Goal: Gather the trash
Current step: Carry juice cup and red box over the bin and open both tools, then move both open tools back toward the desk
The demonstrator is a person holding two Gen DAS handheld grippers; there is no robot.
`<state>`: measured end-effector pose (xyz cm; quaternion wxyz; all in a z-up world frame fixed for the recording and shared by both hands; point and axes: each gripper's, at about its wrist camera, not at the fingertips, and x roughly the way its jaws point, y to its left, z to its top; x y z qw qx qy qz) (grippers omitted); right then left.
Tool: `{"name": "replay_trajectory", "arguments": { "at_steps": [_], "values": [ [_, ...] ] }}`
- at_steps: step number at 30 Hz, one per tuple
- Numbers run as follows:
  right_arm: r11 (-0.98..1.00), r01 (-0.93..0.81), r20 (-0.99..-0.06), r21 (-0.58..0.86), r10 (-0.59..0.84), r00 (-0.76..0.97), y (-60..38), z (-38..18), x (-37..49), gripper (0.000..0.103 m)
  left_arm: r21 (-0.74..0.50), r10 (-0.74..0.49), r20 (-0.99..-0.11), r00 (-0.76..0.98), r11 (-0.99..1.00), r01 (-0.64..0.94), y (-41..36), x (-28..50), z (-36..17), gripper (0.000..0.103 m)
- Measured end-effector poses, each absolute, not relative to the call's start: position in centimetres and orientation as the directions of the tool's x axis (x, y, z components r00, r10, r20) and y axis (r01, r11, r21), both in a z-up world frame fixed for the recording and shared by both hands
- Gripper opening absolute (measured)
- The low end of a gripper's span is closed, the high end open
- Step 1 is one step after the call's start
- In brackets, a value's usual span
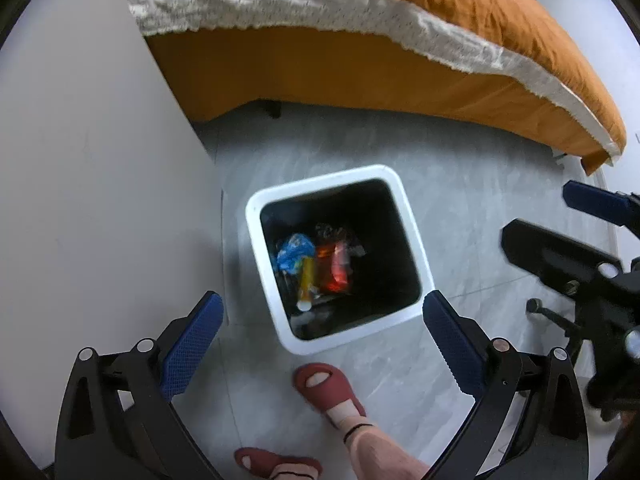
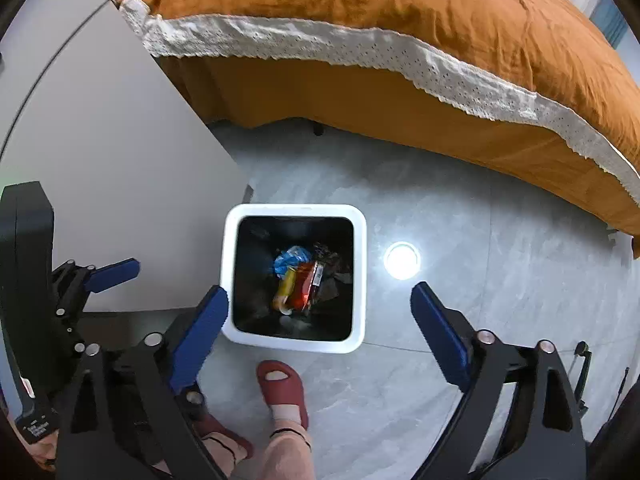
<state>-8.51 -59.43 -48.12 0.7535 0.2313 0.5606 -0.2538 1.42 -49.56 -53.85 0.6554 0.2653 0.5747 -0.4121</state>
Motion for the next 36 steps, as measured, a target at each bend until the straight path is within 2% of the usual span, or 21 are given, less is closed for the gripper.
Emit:
{"name": "replay_trajectory", "arguments": {
  "at_steps": [6, 12, 17, 24, 28, 32, 36],
  "values": [
    [0.781, 0.622, -0.963, 0.056, -0.123, 0.241, -59.0, -47.5, -8.8, 0.094, -0.117, -0.232, -0.973, 0.012, 0.535, 0.836, -48.6, 1.7, -52.9, 0.098],
    [0.785, 0.616, -0.954, 0.069, -0.128, 0.27, -58.5, -44.4, -8.6, 0.094, -0.114, -0.266, -0.963, 0.047, 0.559, 0.822, -48.2, 2.0, -49.0, 0.098],
    [0.789, 0.61, -0.934, 0.071, -0.161, 0.317, -57.7, -39.1, -9.1, 0.094, -0.05, -0.333, -0.928, 0.166, 0.555, 0.83, -48.2, 0.7, -41.8, 0.098],
    [0.78, 0.616, -0.881, 0.105, -0.215, 0.421, -57.0, -29.8, -9.8, 0.097, -0.121, -0.443, -0.872, 0.21, 0.61, 0.783, -47.2, 0.4, -31.9, 0.098],
    [0.807, 0.576, -0.817, 0.129, -0.243, 0.523, -55.9, -23.7, -8.9, 0.098, -0.129, -0.496, -0.82, 0.286, 0.647, 0.751, -44.9, 1.1, -25.6, 0.098],
    [0.855, 0.496, -0.764, 0.148, -0.219, 0.607, -53.9, -19.3, -7.2, 0.098, -0.1, -0.505, -0.767, 0.395, 0.703, 0.705, -41.8, 2.0, -20.6, 0.098],
    [0.907, 0.385, -0.717, 0.173, -0.152, 0.681, -50.7, -16.1, -4.2, 0.098, -0.044, -0.459, -0.715, 0.527, 0.782, 0.622, -37.0, 3.5, -16.5, 0.098]
  ]
}}
